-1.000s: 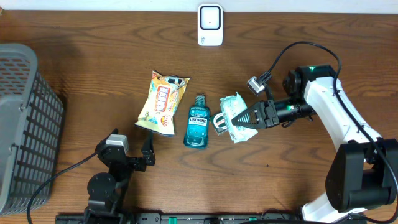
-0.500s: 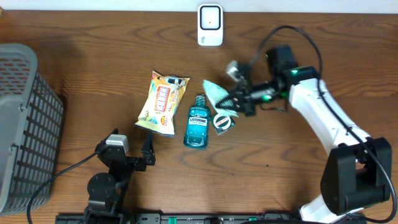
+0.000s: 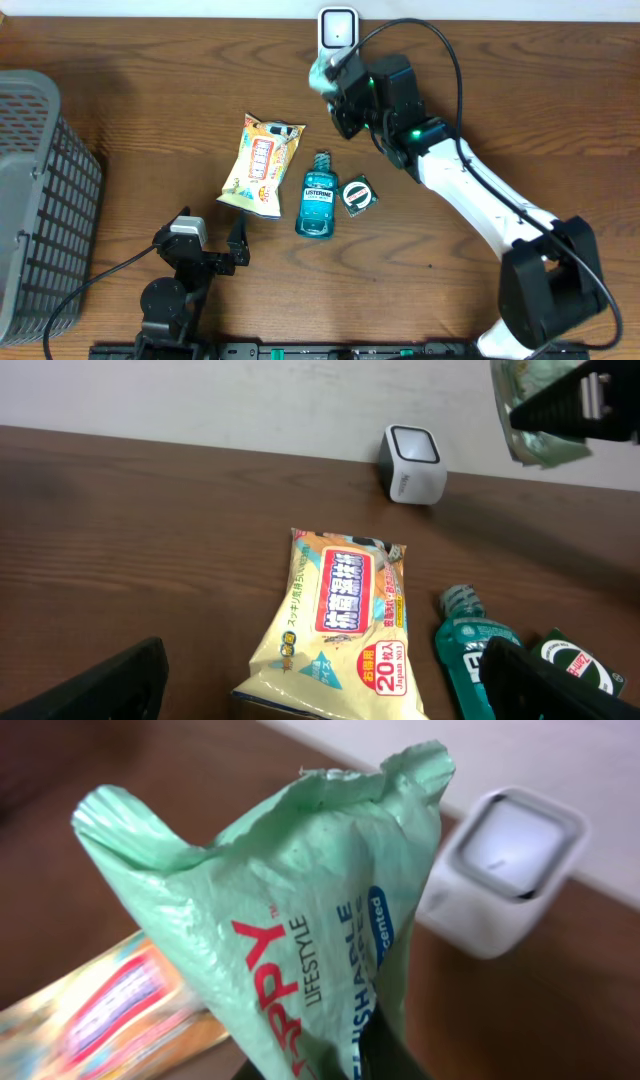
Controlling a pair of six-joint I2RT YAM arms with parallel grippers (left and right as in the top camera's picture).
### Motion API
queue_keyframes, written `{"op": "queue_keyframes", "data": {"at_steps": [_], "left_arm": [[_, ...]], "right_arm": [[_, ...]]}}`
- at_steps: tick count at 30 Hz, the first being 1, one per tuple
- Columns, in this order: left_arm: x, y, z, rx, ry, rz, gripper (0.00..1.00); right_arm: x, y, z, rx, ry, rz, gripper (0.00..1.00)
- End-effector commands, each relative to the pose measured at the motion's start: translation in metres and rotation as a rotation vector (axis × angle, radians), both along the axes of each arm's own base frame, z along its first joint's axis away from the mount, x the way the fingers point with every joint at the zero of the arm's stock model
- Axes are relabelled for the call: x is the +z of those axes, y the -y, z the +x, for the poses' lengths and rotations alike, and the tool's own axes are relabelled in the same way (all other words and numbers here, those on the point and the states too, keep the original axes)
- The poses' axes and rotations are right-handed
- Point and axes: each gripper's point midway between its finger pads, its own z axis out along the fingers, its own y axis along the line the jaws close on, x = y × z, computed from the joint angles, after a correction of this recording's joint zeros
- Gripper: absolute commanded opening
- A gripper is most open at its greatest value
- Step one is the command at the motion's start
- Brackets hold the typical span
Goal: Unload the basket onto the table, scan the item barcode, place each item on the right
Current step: 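Hold the Zappy pack in front of the scanner window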
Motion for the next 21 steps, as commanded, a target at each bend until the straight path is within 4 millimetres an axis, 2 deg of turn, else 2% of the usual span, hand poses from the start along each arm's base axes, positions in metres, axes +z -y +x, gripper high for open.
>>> {"op": "queue_keyframes", "data": {"at_steps": [1, 12, 16, 21], "left_arm": [[-0.014, 0.0, -0.001, -0.003, -0.039, 0.014, 0.98], [-0.014, 0.0, -0.001, -0.003, -0.039, 0.014, 0.98], [-0.014, 0.0, -0.001, -0.003, -0.039, 0.014, 0.98], [-0.014, 0.0, -0.001, -0.003, -0.039, 0.014, 0.98]], "right_arm": [[-0.013, 0.016, 0.043, -0.185, 0.052, -0.052, 0.01], [-0.012, 0.0, 0.154, -0.314, 0.17, -0.062, 0.01], [-0.02, -0.005, 0.181, -0.332, 0.204, -0.096, 0.01], [-0.037, -0.001, 0.196, -0.356, 0.203, -0.107, 0.01]]}}
